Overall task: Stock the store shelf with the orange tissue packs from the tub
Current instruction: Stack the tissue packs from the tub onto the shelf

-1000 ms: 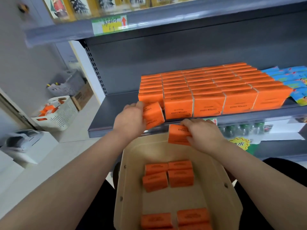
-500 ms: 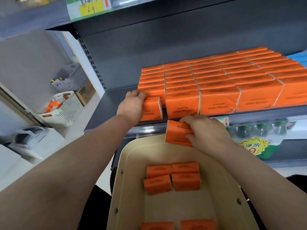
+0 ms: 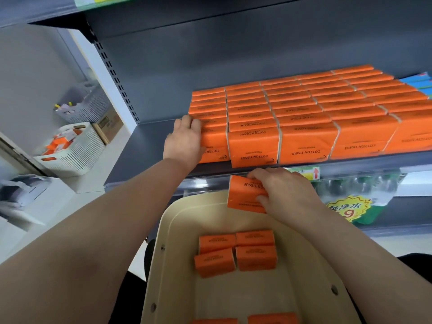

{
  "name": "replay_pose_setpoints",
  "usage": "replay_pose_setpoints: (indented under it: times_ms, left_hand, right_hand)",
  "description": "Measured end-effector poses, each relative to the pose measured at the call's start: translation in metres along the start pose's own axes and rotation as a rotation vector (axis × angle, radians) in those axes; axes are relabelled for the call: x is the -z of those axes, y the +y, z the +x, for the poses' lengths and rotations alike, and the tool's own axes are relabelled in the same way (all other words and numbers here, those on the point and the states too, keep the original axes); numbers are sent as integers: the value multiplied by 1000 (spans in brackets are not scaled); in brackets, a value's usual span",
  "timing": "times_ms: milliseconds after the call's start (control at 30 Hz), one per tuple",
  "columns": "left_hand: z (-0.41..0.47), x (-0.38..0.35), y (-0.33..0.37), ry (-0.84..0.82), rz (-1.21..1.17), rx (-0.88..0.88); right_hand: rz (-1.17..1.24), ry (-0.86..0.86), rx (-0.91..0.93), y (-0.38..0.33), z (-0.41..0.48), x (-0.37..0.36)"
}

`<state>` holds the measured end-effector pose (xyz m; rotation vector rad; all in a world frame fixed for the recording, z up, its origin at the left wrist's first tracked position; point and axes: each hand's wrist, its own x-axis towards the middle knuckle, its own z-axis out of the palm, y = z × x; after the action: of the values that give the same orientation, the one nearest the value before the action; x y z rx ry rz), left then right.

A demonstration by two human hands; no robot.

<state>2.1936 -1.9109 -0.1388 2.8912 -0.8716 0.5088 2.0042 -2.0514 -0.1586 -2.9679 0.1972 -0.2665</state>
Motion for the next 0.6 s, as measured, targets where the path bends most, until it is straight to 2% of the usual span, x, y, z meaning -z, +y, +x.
replay_pose_setpoints:
  times_ms: [167,333,433,600]
  left_hand:
    - [-33,7,-21,25,-48,-14]
    - [-87,0,-49,-46,-150,-56]
    - [-112,-9,-59,-94,-121,-53]
    - [-113,-9,-62,-168,-64,-47]
  right_hand:
    - [-33,-22,1,-8,-6,-2]
    - [-124,-63,13,-20,-25,-11]
    - [-151,-69,45,-32,-26,-13]
    - [-119,27,50,-59,7,6]
